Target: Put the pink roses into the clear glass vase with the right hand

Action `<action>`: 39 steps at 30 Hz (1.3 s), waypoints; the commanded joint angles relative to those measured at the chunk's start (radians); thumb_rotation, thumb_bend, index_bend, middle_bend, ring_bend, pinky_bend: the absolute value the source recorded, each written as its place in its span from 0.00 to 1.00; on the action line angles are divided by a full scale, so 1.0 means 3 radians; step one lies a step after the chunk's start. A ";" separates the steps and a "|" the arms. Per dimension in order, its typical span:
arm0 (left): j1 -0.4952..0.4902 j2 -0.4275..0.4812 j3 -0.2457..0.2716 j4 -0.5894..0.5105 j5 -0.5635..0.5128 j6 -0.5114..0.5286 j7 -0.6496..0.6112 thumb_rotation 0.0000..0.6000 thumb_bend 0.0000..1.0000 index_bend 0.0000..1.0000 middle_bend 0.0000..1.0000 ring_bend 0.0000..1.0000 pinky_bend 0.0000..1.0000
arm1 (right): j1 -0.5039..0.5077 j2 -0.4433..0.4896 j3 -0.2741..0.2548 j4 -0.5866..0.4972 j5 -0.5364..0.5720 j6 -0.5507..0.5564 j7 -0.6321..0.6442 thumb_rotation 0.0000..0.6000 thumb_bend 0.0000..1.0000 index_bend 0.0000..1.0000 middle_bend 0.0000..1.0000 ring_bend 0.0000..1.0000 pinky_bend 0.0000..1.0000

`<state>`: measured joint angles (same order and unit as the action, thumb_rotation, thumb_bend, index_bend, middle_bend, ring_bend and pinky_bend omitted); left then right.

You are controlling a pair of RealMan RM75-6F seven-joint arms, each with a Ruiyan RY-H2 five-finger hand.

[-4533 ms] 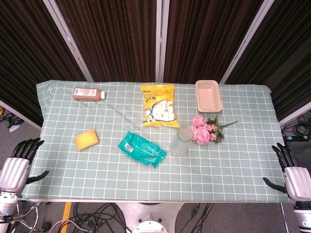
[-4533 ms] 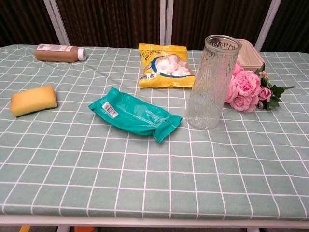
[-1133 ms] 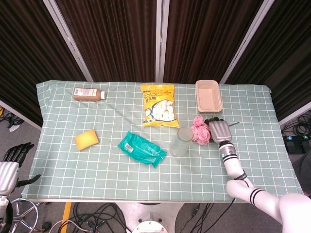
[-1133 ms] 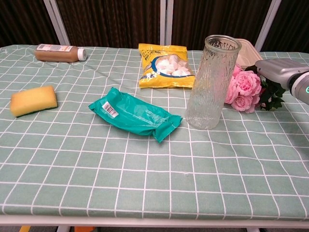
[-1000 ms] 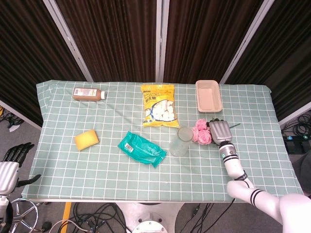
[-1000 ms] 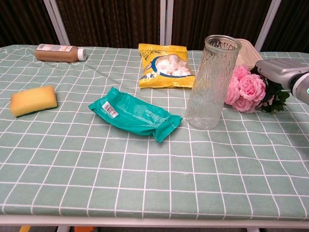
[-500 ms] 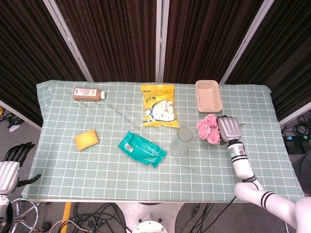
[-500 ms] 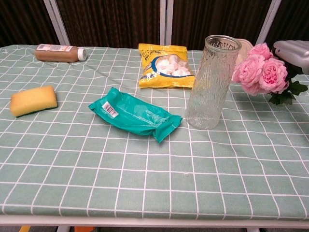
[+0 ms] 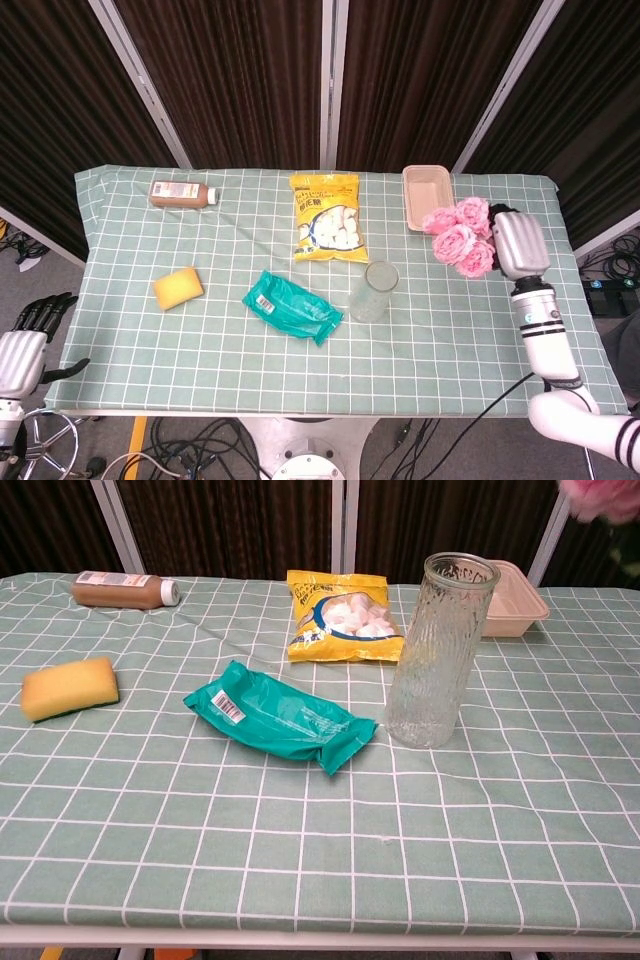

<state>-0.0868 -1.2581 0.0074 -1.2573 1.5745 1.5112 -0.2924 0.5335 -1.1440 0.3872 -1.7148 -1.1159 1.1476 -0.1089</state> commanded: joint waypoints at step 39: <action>-0.0013 -0.0014 -0.0001 0.0013 -0.0070 -0.0098 -0.0044 1.00 0.06 0.11 0.09 0.07 0.12 | -0.0186 0.1079 0.0583 -0.1087 0.0094 -0.1236 0.3917 1.00 0.28 0.73 0.57 0.40 0.52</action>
<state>-0.0907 -1.2621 0.0072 -1.2538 1.5537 1.4818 -0.3054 0.4634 -0.8094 0.5737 -2.0505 -1.1026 0.7885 1.0835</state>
